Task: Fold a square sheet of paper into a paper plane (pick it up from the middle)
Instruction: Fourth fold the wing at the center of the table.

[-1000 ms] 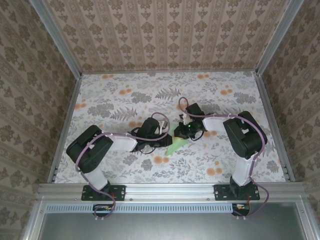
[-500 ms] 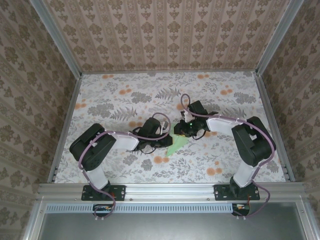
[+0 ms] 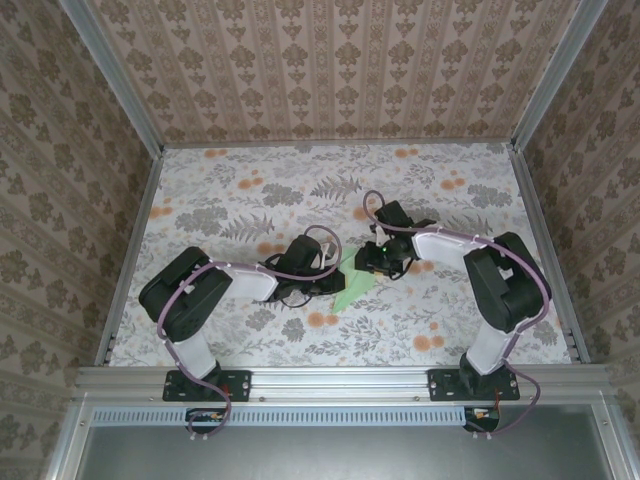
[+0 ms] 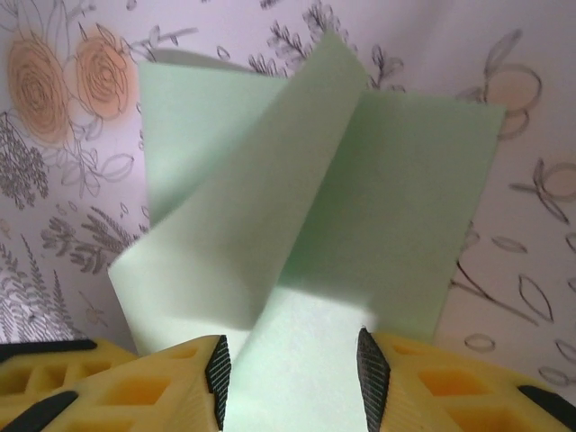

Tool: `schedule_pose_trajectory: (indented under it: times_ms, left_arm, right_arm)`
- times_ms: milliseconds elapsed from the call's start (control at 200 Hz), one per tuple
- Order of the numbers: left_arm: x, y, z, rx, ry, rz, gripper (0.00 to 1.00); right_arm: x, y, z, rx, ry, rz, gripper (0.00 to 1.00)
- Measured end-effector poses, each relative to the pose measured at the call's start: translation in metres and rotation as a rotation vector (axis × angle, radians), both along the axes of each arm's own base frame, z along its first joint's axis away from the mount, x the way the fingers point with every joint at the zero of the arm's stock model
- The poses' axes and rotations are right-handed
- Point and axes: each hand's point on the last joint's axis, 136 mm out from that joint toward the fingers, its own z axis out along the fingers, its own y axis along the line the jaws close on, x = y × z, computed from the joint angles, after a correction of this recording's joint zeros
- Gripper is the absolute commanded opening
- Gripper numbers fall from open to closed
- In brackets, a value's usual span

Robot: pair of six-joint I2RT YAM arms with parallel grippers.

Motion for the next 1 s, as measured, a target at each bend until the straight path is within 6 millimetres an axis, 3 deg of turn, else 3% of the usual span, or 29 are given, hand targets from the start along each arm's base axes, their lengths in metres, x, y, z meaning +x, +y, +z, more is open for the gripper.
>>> schedule_pose_trajectory:
  times_ms: [425,695,1000]
  left_arm:
    - [-0.001,0.001,0.000,0.001,0.001,0.001,0.06]
    - [0.004,-0.003,0.019,-0.045,-0.042,0.002,0.10]
    - [0.008,-0.005,0.022,-0.058,-0.051,0.005,0.10]
  right_arm:
    - [0.011,0.007,-0.008,-0.041,0.018,0.024,0.47]
    - [0.011,0.009,-0.011,-0.120,0.016,0.038,0.53]
    - [0.011,0.010,-0.012,-0.162,0.019,0.042,0.59]
